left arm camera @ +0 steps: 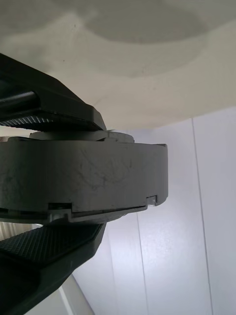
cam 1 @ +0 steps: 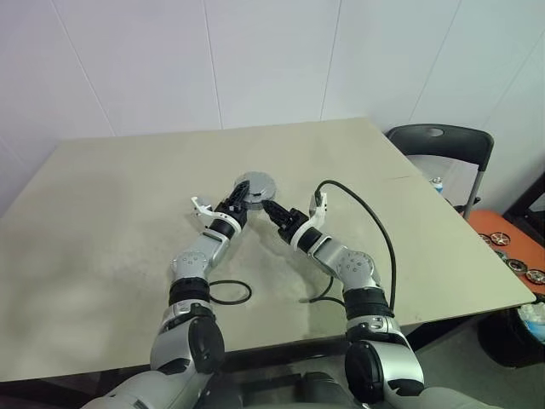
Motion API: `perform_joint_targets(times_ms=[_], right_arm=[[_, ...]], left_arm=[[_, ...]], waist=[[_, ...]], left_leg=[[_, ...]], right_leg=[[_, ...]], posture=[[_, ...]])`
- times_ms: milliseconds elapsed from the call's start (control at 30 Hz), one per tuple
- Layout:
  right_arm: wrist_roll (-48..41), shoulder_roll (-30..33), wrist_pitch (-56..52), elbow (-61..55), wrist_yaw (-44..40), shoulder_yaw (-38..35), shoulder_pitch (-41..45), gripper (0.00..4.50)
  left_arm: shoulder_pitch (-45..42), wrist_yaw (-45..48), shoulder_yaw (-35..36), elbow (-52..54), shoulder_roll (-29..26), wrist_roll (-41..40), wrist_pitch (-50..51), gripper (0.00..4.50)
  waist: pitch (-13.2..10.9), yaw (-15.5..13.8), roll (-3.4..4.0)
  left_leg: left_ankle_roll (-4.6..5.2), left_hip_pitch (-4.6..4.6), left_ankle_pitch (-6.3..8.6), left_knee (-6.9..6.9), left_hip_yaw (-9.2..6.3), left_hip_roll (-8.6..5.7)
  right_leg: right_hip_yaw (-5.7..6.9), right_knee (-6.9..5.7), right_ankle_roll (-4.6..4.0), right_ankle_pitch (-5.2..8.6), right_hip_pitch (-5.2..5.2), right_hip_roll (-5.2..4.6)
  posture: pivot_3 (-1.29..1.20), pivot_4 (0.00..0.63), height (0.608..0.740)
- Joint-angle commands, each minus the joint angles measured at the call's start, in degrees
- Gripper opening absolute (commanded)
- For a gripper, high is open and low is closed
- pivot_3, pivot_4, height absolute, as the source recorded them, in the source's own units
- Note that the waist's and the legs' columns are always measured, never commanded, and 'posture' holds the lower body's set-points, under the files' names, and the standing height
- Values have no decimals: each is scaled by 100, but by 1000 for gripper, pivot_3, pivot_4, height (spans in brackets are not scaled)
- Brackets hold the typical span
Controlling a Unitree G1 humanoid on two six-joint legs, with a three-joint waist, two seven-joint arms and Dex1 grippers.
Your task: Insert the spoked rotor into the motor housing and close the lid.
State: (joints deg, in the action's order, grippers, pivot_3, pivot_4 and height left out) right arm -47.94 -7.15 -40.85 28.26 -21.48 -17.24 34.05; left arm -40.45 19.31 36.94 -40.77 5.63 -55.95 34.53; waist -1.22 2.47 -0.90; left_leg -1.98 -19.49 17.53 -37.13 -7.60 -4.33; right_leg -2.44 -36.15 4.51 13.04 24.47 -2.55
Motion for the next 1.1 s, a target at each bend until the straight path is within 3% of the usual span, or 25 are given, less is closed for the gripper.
perform_joint_targets(times_ms=[33, 67, 200, 300, 533, 1100], right_arm=[[-78, -149, 31, -227, -58, 1, 132, 434], [-66, -142, 24, -233, -70, 19, 130, 100], [-67, -151, -36, -274, -116, 70, 131, 42], [-54, -149, -58, -268, -107, 77, 132, 632], [73, -113, -84, -245, -113, 175, 121, 2954], [529, -128, 432, 42, 102, 207, 192, 2954]], left_arm=[[-186, 129, -68, 170, -27, -151, 94, 2327], [-181, 126, -70, 175, -24, -152, 99, 2327], [-169, 107, -62, 188, -15, -155, 92, 2327], [-162, 92, -59, 200, -8, -161, 93, 2327], [-168, 81, -66, 196, 2, -159, 104, 2327], [-120, 46, -135, 414, 53, -197, 490, 2327]], waist=[[0, -1, 0], [0, -1, 0], [0, -1, 0], [0, -1, 0], [0, -1, 0], [0, 0, 0]], left_leg=[[0, 0, 0, 0, 0, 0], [0, 0, 0, 0, 0, 0], [0, 0, 0, 0, 0, 0], [0, 0, 0, 0, 0, 0], [0, 0, 0, 0, 0, 0], [0, 0, 0, 0, 0, 0]], right_leg=[[0, 0, 0, 0, 0, 0], [0, 0, 0, 0, 0, 0], [0, 0, 0, 0, 0, 0], [0, 0, 0, 0, 0, 0], [0, 0, 0, 0, 0, 0], [0, 0, 0, 0, 0, 0]], posture=[[0, 0, 740], [0, 0, 740], [0, 0, 740], [0, 0, 740], [0, 0, 740], [0, 0, 740]])
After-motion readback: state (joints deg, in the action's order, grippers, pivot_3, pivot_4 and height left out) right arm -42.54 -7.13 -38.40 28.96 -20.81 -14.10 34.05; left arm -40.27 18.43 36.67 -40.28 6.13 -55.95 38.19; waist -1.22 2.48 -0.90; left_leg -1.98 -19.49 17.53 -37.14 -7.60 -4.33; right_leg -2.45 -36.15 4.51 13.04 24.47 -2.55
